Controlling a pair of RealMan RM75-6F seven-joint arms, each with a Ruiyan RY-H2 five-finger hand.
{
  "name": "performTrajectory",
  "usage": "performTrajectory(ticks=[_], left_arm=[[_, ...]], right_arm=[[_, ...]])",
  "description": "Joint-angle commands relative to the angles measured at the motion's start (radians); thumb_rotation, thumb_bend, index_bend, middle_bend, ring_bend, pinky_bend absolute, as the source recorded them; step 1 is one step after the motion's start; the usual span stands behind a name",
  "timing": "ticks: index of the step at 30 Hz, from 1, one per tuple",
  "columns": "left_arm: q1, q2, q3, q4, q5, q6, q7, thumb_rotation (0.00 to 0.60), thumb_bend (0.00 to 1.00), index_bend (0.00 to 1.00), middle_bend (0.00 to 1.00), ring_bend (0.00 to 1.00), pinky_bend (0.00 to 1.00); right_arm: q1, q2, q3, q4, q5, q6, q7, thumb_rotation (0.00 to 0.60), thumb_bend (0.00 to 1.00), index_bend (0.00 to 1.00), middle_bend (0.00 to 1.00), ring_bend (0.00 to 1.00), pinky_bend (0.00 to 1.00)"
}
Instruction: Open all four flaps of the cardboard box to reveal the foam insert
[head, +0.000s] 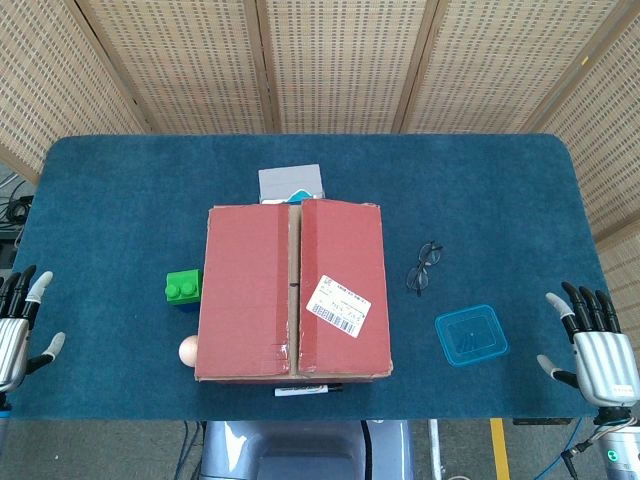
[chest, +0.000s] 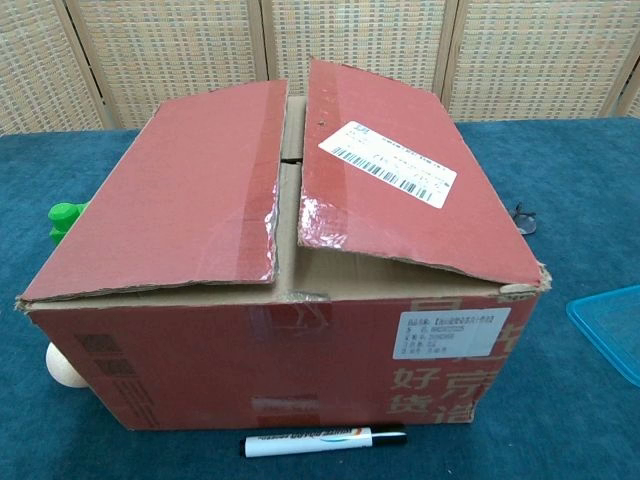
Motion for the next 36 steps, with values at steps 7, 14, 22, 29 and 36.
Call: performTrajectory(ticks=[7, 14, 22, 29, 36], left_arm=[[0.001, 0.005, 0.001, -0.004, -0.002, -0.004, -0.008, 0.600, 0.31, 0.06, 0.00, 0.00, 0.00], [0.002, 0.025, 0.005, -0.029, -0.014, -0.018, 0.005, 0.600, 0.31, 0.06, 0.00, 0.00, 0.00], [-0.005, 0.037, 0.006, -0.052, -0.020, -0.037, 0.016, 0.600, 0.31, 0.06, 0.00, 0.00, 0.00], [-0.015, 0.050, 0.004, -0.065, -0.025, -0.053, 0.025, 0.600, 0.31, 0.06, 0.00, 0.00, 0.00], [-0.021, 0.057, 0.003, -0.070, -0.021, -0.060, 0.021, 0.600, 0.31, 0.06, 0.00, 0.00, 0.00]], right_arm=[[0.002, 0.004, -0.003, -0.004, -0.007, -0.003, 0.008, 0.600, 0.16, 0.16, 0.06, 0.00, 0.00], [0.007, 0.021, -0.009, -0.019, -0.022, -0.013, 0.061, 0.600, 0.16, 0.16, 0.06, 0.00, 0.00], [0.020, 0.047, -0.012, -0.036, -0.030, -0.036, 0.105, 0.600, 0.44, 0.16, 0.09, 0.00, 0.00], [0.058, 0.076, -0.007, -0.050, -0.100, -0.040, 0.254, 0.600, 0.77, 0.16, 0.12, 0.00, 0.00], [0.115, 0.105, -0.005, -0.066, -0.175, -0.062, 0.340, 0.600, 0.89, 0.16, 0.14, 0.00, 0.00]])
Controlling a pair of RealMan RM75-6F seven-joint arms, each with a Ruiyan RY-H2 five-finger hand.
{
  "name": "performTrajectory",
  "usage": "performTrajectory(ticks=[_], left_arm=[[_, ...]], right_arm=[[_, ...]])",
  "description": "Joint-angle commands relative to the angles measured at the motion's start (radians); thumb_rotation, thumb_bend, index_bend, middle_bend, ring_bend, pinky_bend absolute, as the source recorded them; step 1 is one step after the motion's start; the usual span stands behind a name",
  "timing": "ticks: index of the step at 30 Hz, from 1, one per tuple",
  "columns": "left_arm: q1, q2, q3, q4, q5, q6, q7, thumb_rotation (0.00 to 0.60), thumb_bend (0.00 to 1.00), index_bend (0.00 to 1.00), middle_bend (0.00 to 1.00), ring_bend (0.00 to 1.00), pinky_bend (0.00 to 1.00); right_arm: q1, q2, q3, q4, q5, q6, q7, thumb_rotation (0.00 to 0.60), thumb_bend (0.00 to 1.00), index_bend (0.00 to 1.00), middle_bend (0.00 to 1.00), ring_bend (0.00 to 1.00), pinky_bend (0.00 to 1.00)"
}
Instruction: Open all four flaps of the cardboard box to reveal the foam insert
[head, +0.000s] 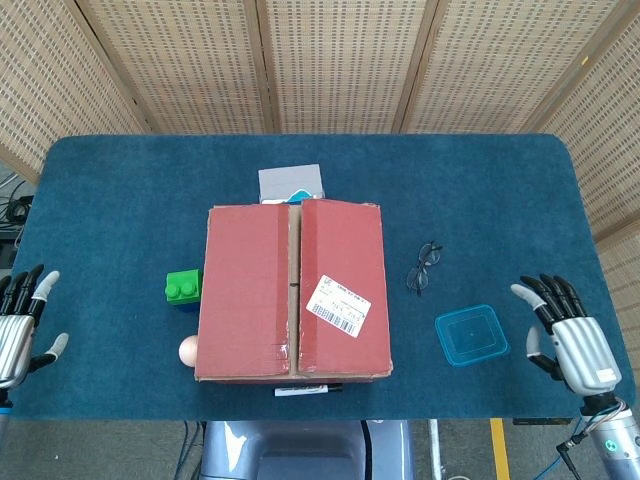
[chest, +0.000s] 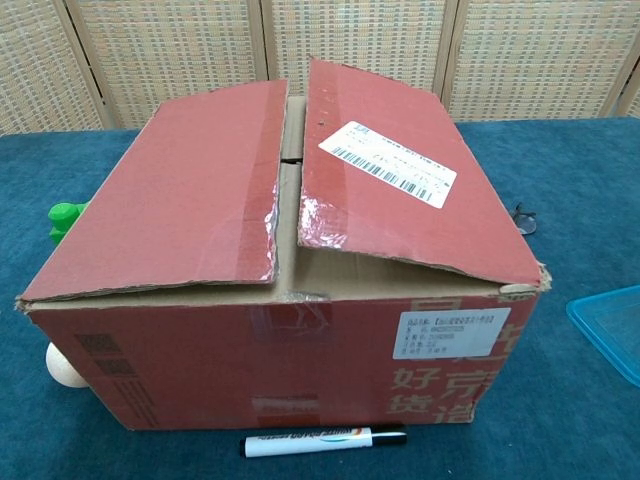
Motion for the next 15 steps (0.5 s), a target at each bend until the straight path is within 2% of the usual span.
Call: performTrajectory(ticks=[1, 4, 9, 15], left_arm=[[-0.002, 0.001, 0.000, 0.000, 0.003, -0.001, -0.004, 0.600, 0.31, 0.06, 0.00, 0.00, 0.00], [-0.005, 0.003, -0.001, -0.001, 0.007, -0.003, -0.008, 0.600, 0.31, 0.06, 0.00, 0.00, 0.00], [-0.013, 0.005, -0.004, 0.000, 0.011, -0.009, -0.012, 0.600, 0.31, 0.06, 0.00, 0.00, 0.00], [-0.023, 0.005, -0.008, 0.001, 0.013, -0.016, -0.009, 0.600, 0.31, 0.06, 0.00, 0.00, 0.00]], right_arm=[[0.038, 0.022, 0.002, -0.018, -0.041, -0.020, 0.042, 0.600, 0.93, 0.16, 0.14, 0.00, 0.00], [0.067, 0.032, 0.005, -0.030, -0.071, -0.034, 0.071, 0.600, 1.00, 0.17, 0.16, 0.00, 0.00], [0.157, 0.048, 0.019, -0.057, -0.159, -0.072, 0.155, 0.600, 1.00, 0.26, 0.21, 0.01, 0.00], [0.285, 0.056, 0.037, -0.083, -0.232, -0.145, 0.294, 0.600, 1.00, 0.28, 0.23, 0.02, 0.00]])
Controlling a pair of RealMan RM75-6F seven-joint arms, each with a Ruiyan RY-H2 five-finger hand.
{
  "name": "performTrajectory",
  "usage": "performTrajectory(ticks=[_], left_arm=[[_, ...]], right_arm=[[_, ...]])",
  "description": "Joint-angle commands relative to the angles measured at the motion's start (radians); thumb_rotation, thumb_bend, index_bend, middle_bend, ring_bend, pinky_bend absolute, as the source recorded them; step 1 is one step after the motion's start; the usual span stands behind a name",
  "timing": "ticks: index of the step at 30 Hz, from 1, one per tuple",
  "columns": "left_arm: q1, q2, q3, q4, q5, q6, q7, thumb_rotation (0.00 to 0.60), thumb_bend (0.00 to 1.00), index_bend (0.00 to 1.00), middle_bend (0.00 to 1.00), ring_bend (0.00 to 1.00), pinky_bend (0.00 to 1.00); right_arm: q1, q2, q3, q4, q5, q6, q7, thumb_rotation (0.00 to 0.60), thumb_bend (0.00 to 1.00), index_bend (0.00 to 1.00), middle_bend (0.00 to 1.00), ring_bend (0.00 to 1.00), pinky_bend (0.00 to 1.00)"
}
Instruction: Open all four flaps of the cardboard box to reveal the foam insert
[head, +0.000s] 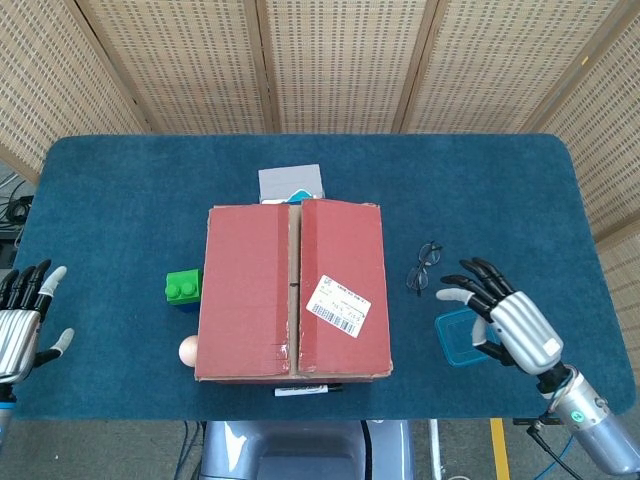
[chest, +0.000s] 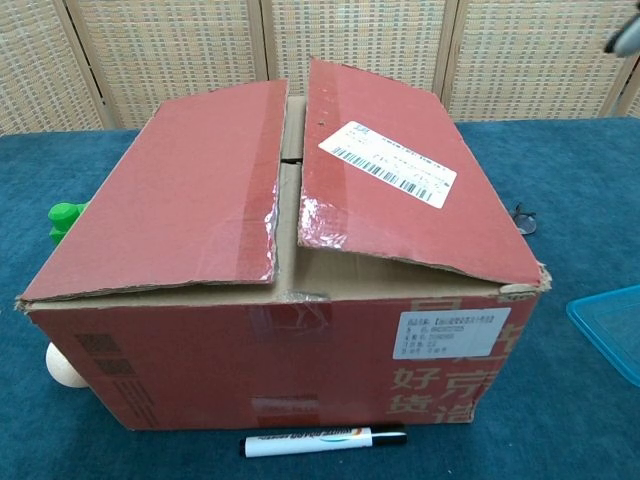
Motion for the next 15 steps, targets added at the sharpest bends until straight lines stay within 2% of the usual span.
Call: performTrajectory(ticks=[1, 8, 15], left_arm=[[-0.003, -0.001, 0.000, -0.001, -0.002, -0.005, 0.003, 0.600, 0.31, 0.06, 0.00, 0.00, 0.00], [-0.013, -0.005, 0.000, -0.002, -0.006, -0.018, 0.015, 0.600, 0.31, 0.06, 0.00, 0.00, 0.00], [-0.023, -0.003, 0.003, -0.003, -0.011, -0.036, 0.019, 0.600, 0.31, 0.06, 0.00, 0.00, 0.00]], right_arm=[[0.102, 0.007, 0.018, -0.024, -0.056, -0.063, 0.103, 0.600, 1.00, 0.28, 0.23, 0.02, 0.00], [0.225, -0.006, 0.040, -0.044, -0.064, -0.157, 0.150, 0.600, 1.00, 0.28, 0.24, 0.02, 0.00], [0.338, -0.043, 0.055, -0.068, -0.031, -0.281, 0.124, 0.600, 1.00, 0.29, 0.25, 0.02, 0.00]])
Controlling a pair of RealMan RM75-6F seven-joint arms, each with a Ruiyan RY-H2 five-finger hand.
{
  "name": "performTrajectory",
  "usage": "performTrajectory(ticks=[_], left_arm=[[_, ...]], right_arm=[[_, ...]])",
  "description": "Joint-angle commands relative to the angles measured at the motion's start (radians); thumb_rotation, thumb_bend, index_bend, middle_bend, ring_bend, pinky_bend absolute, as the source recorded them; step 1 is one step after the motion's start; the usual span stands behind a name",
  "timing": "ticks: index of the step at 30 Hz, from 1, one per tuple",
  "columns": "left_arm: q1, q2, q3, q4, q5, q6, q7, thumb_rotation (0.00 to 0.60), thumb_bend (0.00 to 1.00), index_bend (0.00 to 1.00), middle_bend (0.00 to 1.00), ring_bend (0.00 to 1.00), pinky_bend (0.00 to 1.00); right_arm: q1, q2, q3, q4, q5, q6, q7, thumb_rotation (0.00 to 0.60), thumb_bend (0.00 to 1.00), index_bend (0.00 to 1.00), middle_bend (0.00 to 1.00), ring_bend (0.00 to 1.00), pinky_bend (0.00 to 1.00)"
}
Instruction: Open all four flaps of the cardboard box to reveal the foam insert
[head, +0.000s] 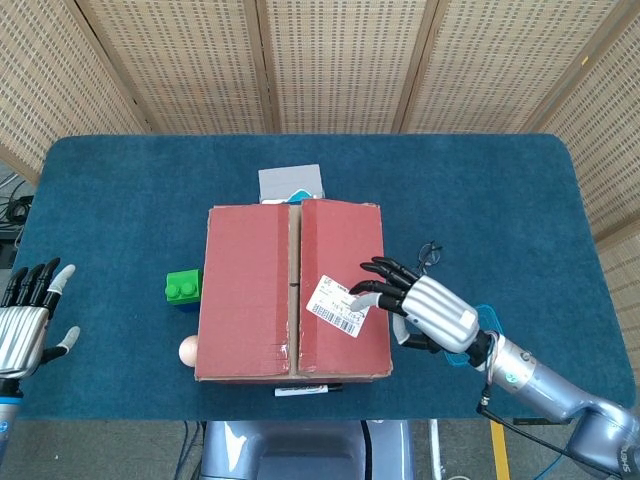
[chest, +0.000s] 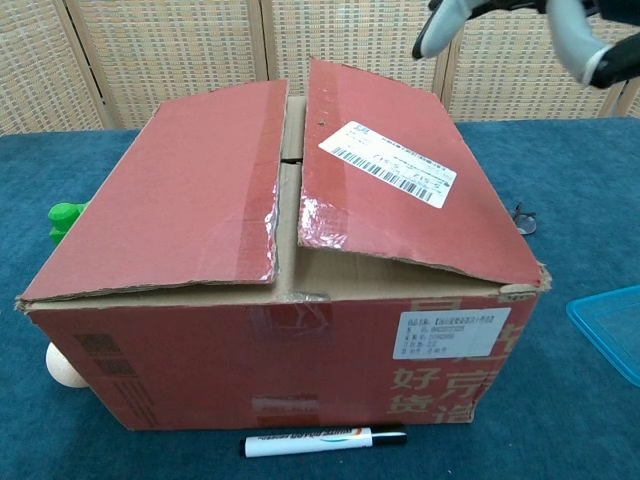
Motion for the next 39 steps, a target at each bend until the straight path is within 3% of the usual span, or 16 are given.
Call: performTrajectory(ticks=[1, 19, 39], left_arm=[[-0.001, 0.001, 0.002, -0.001, -0.002, -0.003, 0.001, 0.600, 0.31, 0.06, 0.00, 0.00, 0.00], [-0.001, -0.010, 0.007, 0.011, -0.028, -0.015, -0.001, 0.600, 0.31, 0.06, 0.00, 0.00, 0.00], [-0.002, -0.021, 0.014, 0.029, -0.036, -0.025, -0.029, 0.600, 0.31, 0.06, 0.00, 0.00, 0.00]], right_arm=[[0.060, -0.027, 0.010, -0.018, 0.025, -0.068, -0.022, 0.600, 1.00, 0.30, 0.25, 0.02, 0.00], [0.209, -0.130, 0.082, -0.013, 0.228, -0.291, -0.240, 0.600, 1.00, 0.31, 0.28, 0.02, 0.00], [0.270, -0.175, 0.091, -0.027, 0.356, -0.333, -0.417, 0.600, 1.00, 0.31, 0.29, 0.02, 0.00]])
